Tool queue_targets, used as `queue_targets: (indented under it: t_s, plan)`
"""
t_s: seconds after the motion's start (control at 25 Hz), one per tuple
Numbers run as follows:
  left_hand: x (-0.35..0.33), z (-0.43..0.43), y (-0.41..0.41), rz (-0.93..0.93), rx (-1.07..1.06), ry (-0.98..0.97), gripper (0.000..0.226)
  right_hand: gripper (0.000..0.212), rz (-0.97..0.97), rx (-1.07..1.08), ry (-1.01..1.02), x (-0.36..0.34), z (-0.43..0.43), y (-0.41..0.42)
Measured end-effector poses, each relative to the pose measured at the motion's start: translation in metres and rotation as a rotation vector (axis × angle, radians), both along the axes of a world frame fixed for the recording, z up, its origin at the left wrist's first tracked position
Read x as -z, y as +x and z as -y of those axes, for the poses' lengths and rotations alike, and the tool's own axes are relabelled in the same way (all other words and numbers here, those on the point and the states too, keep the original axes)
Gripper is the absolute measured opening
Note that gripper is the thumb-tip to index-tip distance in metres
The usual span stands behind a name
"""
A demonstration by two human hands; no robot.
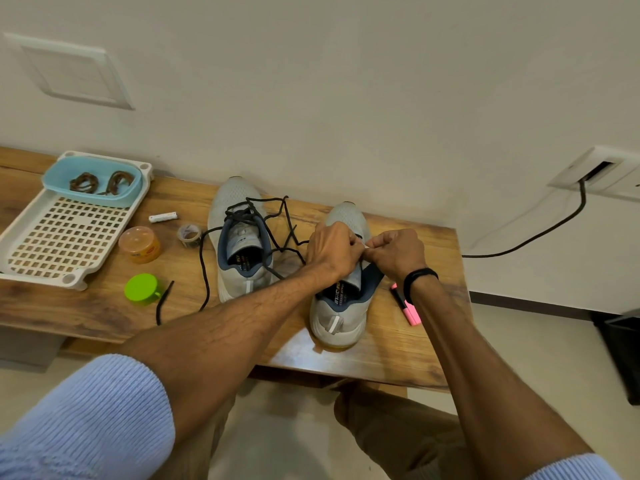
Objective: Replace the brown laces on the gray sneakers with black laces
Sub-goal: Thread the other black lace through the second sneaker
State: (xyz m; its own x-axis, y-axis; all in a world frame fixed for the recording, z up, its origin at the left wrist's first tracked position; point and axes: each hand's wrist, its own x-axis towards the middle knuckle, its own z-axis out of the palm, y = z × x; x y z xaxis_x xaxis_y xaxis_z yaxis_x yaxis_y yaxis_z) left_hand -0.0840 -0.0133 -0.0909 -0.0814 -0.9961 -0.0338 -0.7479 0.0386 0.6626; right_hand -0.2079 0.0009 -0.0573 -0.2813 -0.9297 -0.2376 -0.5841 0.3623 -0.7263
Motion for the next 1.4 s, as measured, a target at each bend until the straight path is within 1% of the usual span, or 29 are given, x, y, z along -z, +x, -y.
queue_targets:
  t_s: [0.2, 0.28, 0.32, 0.36, 0.4, 0.48, 0.56, 0.6, 0.68, 0.76, 0.84, 0.92, 0.96, 1.0, 1.04, 1.08, 1.16, 1.2, 1.24, 1.28, 1.32, 1.4]
  plan:
    - [0.001, 0.002, -0.002, 0.013, -0.042, -0.003, 0.011, 0.004, 0.012, -0.026, -0.016, 0.003, -0.001, -0.004]
    - [-0.001, 0.003, 0.0, 0.011, -0.037, -0.004, 0.007, 0.021, 0.103, -0.049, 0.026, 0.007, 0.001, -0.012]
    - [-0.002, 0.004, 0.001, 0.005, -0.025, -0.008, 0.009, 0.03, 0.174, -0.031, 0.052, 0.011, 0.003, -0.015]
    - [-0.002, 0.004, 0.002, -0.003, -0.014, -0.015, 0.012, 0.034, 0.231, 0.005, 0.067, 0.015, 0.004, -0.018]
    - [-0.001, 0.004, 0.004, 0.003, 0.004, -0.03, 0.015, 0.033, 0.257, 0.052, 0.068, 0.018, 0.005, -0.018]
    - [-0.005, 0.001, 0.005, 0.083, 0.065, -0.052, 0.023, 0.026, 0.317, 0.131, 0.061, 0.022, 0.006, -0.016]
    - [-0.007, -0.001, 0.006, 0.159, 0.119, -0.071, 0.031, 0.016, 0.463, 0.152, 0.086, 0.018, 0.003, -0.009]
    - [-0.007, 0.0, 0.007, 0.173, 0.13, -0.075, 0.035, 0.013, 0.504, 0.14, 0.095, 0.018, 0.003, -0.008]
    - [-0.008, -0.001, 0.007, 0.198, 0.13, -0.076, 0.047, 0.011, 0.483, 0.103, 0.074, 0.02, 0.004, -0.006]
    - [-0.01, -0.004, 0.007, 0.241, 0.134, -0.072, 0.058, 0.011, 0.357, 0.108, 0.011, 0.021, 0.005, -0.004]
    - [-0.013, -0.008, 0.008, 0.312, 0.13, -0.095, 0.061, 0.019, 0.224, 0.114, -0.032, 0.023, 0.007, -0.003]
    - [-0.014, -0.012, 0.012, 0.394, 0.123, -0.114, 0.059, 0.029, 0.193, 0.111, -0.037, 0.026, 0.008, -0.004]
    - [-0.013, -0.011, 0.015, 0.429, 0.114, -0.113, 0.058, 0.032, 0.245, 0.151, -0.042, 0.025, 0.007, -0.006]
    - [-0.013, -0.01, 0.018, 0.454, 0.107, -0.105, 0.055, 0.031, 0.347, 0.23, -0.05, 0.019, 0.006, -0.01]
    - [-0.013, -0.009, 0.021, 0.463, 0.099, -0.096, 0.053, 0.03, 0.427, 0.344, -0.083, 0.009, 0.005, -0.014]
    - [-0.013, -0.009, 0.023, 0.462, 0.089, -0.089, 0.053, 0.029, 0.436, 0.479, -0.15, -0.004, 0.005, -0.023]
    - [-0.013, -0.009, 0.026, 0.453, 0.077, -0.073, 0.053, 0.023, 0.349, 0.827, -0.407, -0.027, 0.003, -0.052]
    - [-0.014, -0.008, 0.026, 0.452, 0.074, -0.07, 0.055, 0.019, 0.358, 0.978, -0.535, -0.035, 0.001, -0.067]
    - [-0.014, -0.007, 0.026, 0.458, 0.073, -0.071, 0.056, 0.015, 0.431, 1.065, -0.609, -0.037, 0.0, -0.077]
    - [-0.015, -0.007, 0.026, 0.467, 0.073, -0.072, 0.057, 0.011, 0.513, 1.065, -0.578, -0.034, 0.0, -0.079]
    - [-0.016, -0.007, 0.025, 0.471, 0.074, -0.069, 0.058, 0.012, 0.544, 0.979, -0.447, -0.027, 0.002, -0.074]
    - [-0.017, -0.007, 0.023, 0.452, 0.068, -0.051, 0.058, 0.023, 0.625, 0.659, -0.092, -0.01, 0.007, -0.051]
